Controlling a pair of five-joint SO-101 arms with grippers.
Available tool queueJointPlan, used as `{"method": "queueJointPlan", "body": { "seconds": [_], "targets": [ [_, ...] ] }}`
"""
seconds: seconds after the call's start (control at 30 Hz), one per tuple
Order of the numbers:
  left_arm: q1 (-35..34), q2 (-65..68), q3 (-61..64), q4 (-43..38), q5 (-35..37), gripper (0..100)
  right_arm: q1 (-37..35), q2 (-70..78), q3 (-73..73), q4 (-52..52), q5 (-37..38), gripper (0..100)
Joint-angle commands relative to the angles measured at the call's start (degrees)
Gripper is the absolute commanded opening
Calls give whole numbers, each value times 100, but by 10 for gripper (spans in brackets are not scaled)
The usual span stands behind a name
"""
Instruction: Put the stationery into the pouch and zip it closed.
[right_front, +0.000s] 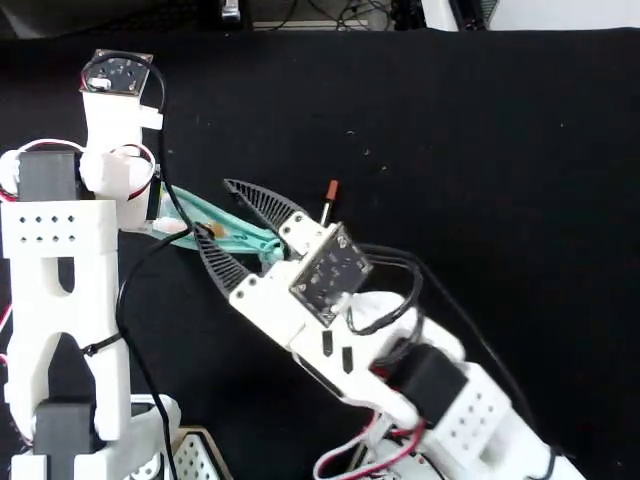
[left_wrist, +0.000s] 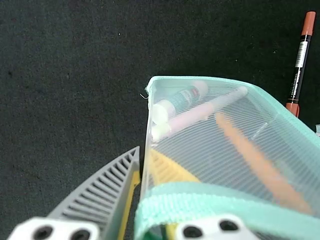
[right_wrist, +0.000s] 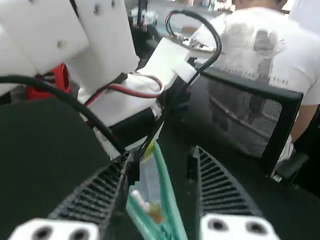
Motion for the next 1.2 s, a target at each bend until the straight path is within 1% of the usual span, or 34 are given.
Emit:
{"method": "queueJointPlan", "body": {
  "seconds": [0.0,0.07,0.17,0.3,0.37,0.4,0.5,0.57,0.7,0.87,0.93,1.07,1.17],
  "targets": [
    [84,229,224,-44,18,30,-26,31,-884,633,-79,172],
    [75,229,224,-44,18,30,79,-4,-1147,862,-79,173],
    [57,229,224,-44,18,30,624,-4,-1481,1143,-79,171],
    [75,229,356,-79,0,30,1890,48,-1490,1538,-132,170],
    [75,229,365,-79,0,30,2488,171,-1174,1714,-141,169],
    [66,229,347,-79,-9,30,2734,268,-963,1741,-220,169],
    [57,229,330,-79,-9,30,3429,769,-338,1644,-791,169],
    [75,229,356,-79,-9,30,3710,1288,-66,1442,-1125,169],
    [84,229,338,-79,0,30,3745,2721,13,862,-1811,169],
    [84,229,365,-79,18,30,3692,4558,-453,-510,-2646,172],
    [84,229,365,-79,18,30,3596,5174,-699,-826,-2936,172],
    [84,229,365,-79,18,30,3297,6141,-1323,-862,-3042,170],
    [84,229,365,-79,18,30,3262,6712,-1727,-862,-3051,170]
  ]
}}
